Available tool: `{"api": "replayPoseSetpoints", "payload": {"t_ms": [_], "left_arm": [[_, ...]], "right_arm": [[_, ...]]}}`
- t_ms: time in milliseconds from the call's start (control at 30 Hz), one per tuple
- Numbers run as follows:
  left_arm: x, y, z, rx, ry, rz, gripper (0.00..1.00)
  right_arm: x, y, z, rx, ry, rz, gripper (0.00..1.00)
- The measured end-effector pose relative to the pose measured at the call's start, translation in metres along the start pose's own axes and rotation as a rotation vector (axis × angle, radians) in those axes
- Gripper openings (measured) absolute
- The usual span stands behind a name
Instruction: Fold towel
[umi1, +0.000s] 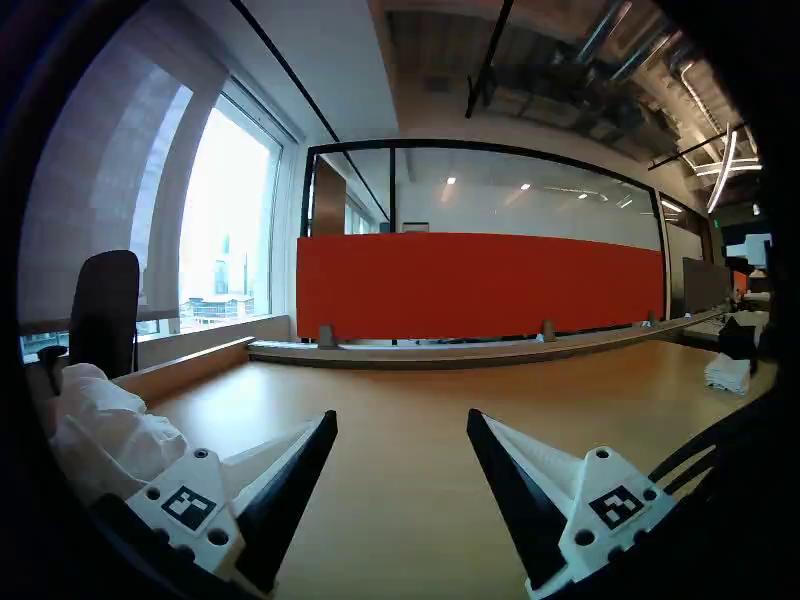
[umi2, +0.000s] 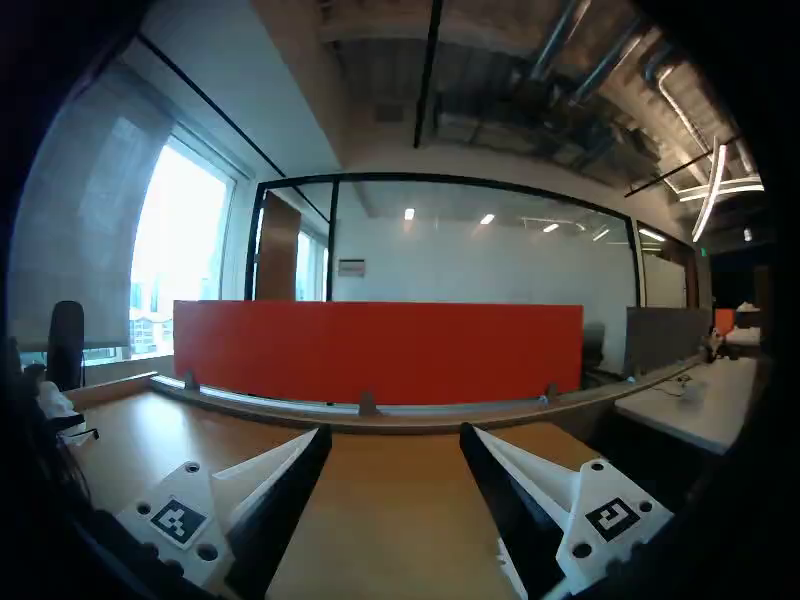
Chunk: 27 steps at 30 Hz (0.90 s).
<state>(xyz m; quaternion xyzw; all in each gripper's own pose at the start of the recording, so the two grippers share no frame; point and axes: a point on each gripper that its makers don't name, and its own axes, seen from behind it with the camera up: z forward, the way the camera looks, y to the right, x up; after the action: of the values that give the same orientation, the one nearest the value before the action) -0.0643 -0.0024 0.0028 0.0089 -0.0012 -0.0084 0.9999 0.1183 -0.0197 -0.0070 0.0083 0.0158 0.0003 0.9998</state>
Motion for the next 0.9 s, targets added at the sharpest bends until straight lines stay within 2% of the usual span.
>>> {"api": "replayPoseSetpoints", "payload": {"t_ms": [633,900], "left_arm": [[0.000,0.001,0.000,0.000,0.000,-0.001,0.96],[0.001,0.001,0.000,0.000,0.000,-0.001,0.96]], "right_arm": [[-0.075,0.015,0.006,-0.027,-0.024,0.050,0.99],[-0.102,0.024,0.004,-0.033,-0.037,0.045,0.99]]}}
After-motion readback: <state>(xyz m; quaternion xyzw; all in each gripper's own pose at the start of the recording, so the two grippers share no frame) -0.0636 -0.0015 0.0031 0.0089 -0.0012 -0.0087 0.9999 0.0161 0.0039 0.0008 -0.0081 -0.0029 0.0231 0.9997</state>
